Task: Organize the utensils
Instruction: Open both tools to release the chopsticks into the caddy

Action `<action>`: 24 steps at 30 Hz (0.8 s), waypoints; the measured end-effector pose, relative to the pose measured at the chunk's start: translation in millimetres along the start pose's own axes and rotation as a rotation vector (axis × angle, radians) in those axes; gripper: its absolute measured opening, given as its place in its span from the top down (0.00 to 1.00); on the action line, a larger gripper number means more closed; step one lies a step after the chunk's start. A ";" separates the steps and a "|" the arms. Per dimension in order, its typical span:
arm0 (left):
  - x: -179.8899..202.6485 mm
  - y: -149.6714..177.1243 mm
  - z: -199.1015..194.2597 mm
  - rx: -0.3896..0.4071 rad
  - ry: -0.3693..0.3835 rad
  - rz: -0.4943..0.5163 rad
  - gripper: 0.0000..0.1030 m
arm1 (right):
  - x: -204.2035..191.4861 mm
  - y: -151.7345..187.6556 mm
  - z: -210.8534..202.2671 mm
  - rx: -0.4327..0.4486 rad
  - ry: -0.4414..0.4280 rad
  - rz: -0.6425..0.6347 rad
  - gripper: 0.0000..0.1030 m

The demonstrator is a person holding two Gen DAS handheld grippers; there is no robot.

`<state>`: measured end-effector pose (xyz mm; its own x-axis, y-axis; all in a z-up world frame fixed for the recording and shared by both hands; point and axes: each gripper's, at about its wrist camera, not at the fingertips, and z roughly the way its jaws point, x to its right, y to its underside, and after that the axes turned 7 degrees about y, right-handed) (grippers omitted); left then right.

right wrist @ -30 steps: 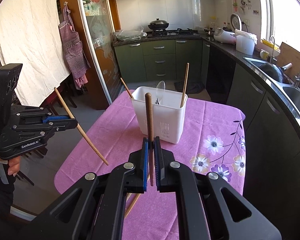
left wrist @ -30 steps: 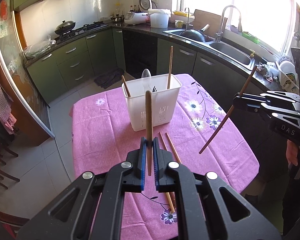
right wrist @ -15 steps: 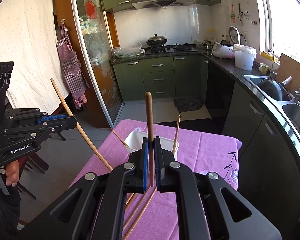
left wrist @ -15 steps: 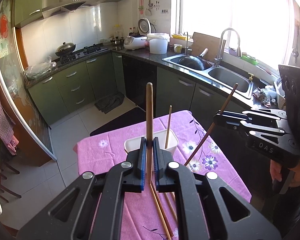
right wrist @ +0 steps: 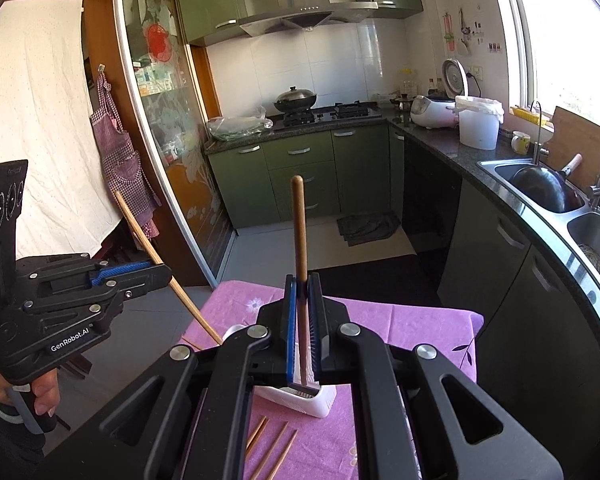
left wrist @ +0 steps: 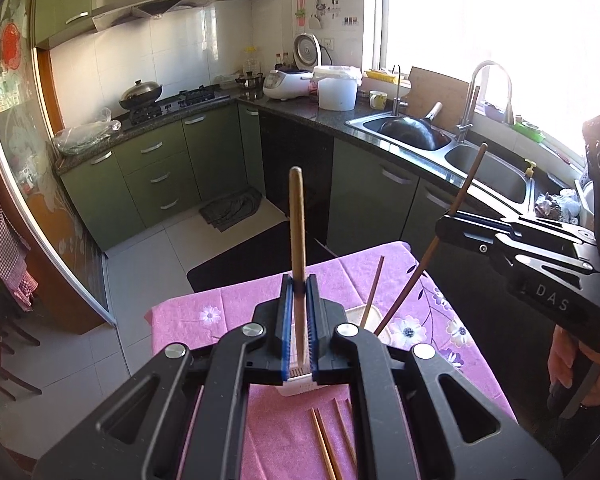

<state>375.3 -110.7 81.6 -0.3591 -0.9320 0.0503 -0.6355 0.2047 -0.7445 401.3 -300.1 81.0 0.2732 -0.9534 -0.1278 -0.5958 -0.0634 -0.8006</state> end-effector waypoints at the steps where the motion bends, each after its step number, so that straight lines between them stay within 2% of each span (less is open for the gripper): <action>1: -3.4 3.5 8.4 -0.015 -0.001 -0.005 0.94 | 0.0 3.6 9.6 -0.017 -0.004 -0.001 0.94; 5: -13.5 19.2 29.9 -0.064 -0.012 -0.020 0.94 | -4.6 20.5 38.3 -0.073 -0.010 -0.017 0.93; 9: -18.0 31.0 33.6 -0.092 -0.019 -0.020 0.93 | -7.6 25.8 43.0 -0.087 -0.016 -0.022 0.93; 15: -11.4 35.5 0.2 -0.062 -0.010 -0.011 0.92 | -15.0 28.6 -0.8 -0.034 -0.026 -0.033 0.91; 17: -6.5 40.3 -14.2 -0.050 -0.004 -0.005 0.87 | -17.5 35.1 -17.3 -0.026 -0.022 -0.042 0.90; 21: 2.1 61.7 -32.1 -0.061 0.001 0.006 0.85 | -17.4 62.8 -37.2 -0.049 -0.019 -0.043 0.90; 24: 4.9 89.7 -32.0 -0.100 0.017 -0.005 0.85 | -13.6 97.2 -38.6 -0.100 -0.006 -0.038 0.83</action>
<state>294.7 -87.4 36.4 -0.3669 -0.9279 0.0662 -0.7024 0.2297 -0.6737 310.5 -304.6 27.5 0.3016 -0.9480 -0.1020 -0.6573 -0.1292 -0.7425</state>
